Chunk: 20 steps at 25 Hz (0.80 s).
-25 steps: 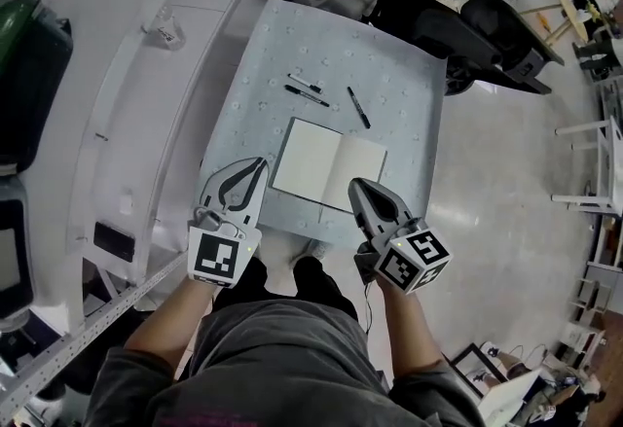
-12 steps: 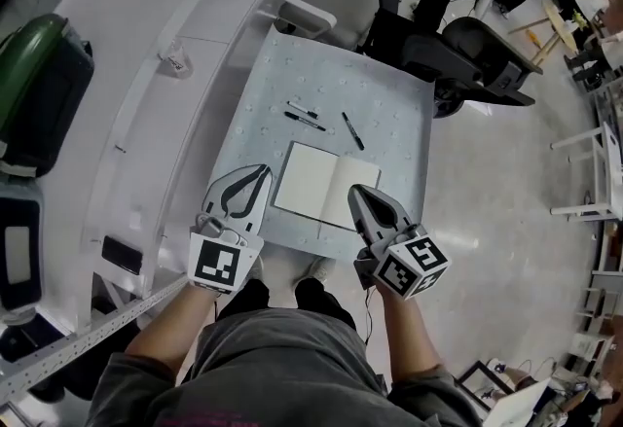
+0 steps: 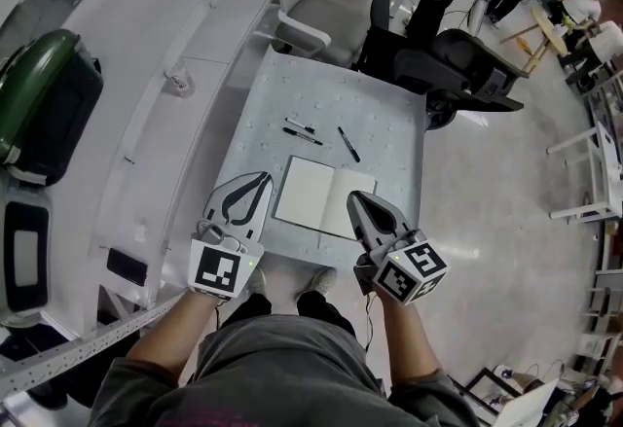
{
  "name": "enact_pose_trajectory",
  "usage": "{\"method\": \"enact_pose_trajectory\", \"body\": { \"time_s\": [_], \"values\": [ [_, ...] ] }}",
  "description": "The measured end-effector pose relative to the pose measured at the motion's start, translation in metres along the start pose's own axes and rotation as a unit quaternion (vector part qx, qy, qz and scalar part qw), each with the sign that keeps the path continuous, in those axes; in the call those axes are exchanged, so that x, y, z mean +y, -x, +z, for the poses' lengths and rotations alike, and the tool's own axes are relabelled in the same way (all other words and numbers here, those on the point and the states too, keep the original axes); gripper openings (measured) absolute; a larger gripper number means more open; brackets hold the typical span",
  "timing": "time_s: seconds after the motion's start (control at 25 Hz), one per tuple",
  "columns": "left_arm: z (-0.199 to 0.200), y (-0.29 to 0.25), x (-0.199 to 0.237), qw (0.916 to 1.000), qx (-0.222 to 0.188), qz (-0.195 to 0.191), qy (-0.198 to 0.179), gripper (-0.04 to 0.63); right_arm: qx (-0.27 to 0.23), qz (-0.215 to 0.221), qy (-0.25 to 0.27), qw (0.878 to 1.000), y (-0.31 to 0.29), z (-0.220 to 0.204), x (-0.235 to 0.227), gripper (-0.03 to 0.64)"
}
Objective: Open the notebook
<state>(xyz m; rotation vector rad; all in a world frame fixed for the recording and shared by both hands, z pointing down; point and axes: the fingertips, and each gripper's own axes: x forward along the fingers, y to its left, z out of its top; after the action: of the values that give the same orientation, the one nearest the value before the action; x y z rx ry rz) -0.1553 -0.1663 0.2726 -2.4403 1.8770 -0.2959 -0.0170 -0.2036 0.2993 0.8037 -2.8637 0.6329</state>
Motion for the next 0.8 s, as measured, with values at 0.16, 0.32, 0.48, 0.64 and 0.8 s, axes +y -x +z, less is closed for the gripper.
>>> {"method": "enact_pose_trajectory", "body": {
  "time_s": [0.16,0.32,0.48,0.64,0.8],
  "values": [
    [0.004,0.001,-0.001,1.0,-0.003,-0.004,-0.002,0.011,-0.006,0.0,0.002,1.0,0.002,0.004,0.004,0.003],
    [0.005,0.002,-0.001,1.0,-0.002,-0.005,-0.001,0.011,-0.01,-0.001,0.001,1.0,0.002,0.008,0.007,0.003],
    [0.006,0.001,-0.001,1.0,-0.003,-0.007,-0.002,0.011,-0.01,0.003,0.005,1.0,0.002,0.009,0.007,0.003],
    [0.004,0.001,-0.001,1.0,-0.002,-0.008,0.0,0.011,-0.009,0.004,0.004,1.0,-0.001,0.01,0.009,0.003],
    [-0.004,-0.001,-0.001,0.9999,0.006,-0.008,0.0,0.011,-0.003,0.006,0.003,1.0,-0.005,0.006,0.005,0.003]
  ]
}}
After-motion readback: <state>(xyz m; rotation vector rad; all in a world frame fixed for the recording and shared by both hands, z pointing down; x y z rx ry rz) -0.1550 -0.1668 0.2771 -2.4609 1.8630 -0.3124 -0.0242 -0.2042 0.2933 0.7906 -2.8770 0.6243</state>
